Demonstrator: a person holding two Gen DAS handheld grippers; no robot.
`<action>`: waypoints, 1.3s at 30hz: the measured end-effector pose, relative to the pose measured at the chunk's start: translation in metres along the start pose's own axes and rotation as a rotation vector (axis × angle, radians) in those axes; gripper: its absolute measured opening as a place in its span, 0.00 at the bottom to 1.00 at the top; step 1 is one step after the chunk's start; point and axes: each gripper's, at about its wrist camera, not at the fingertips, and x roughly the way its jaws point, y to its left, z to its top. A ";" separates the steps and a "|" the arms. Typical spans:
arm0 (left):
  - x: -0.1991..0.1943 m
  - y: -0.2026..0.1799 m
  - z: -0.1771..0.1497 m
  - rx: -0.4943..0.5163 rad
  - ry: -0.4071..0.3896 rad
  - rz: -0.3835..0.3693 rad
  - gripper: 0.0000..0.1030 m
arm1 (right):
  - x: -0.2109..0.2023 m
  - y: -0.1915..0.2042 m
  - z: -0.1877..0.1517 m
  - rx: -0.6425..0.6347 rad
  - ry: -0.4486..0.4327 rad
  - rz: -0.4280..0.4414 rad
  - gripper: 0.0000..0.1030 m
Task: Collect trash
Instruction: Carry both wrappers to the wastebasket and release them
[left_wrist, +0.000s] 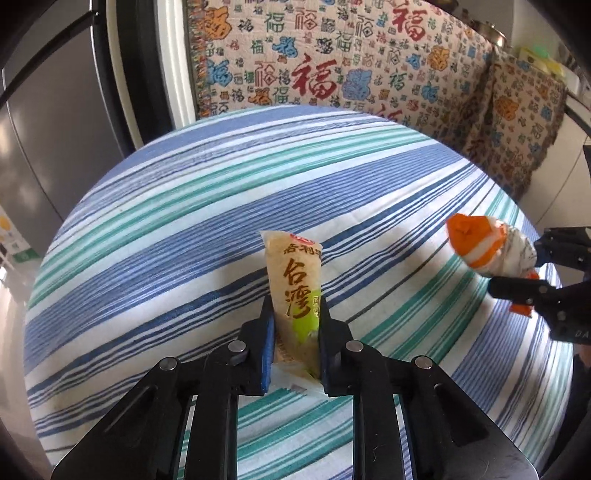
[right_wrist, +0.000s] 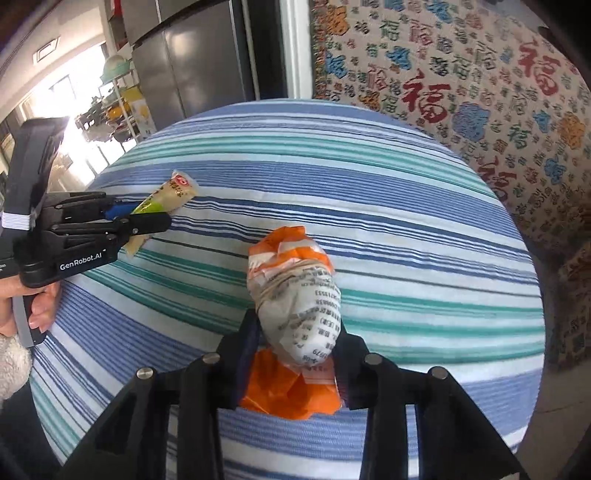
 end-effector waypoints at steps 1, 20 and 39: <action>-0.001 0.000 0.003 0.001 -0.006 -0.006 0.17 | -0.005 -0.003 -0.002 0.013 -0.008 0.000 0.36; -0.099 -0.260 -0.002 0.234 -0.091 -0.480 0.17 | -0.194 -0.171 -0.179 0.389 -0.085 -0.312 0.36; 0.034 -0.461 -0.021 0.289 0.106 -0.583 0.19 | -0.146 -0.281 -0.289 0.570 0.042 -0.277 0.36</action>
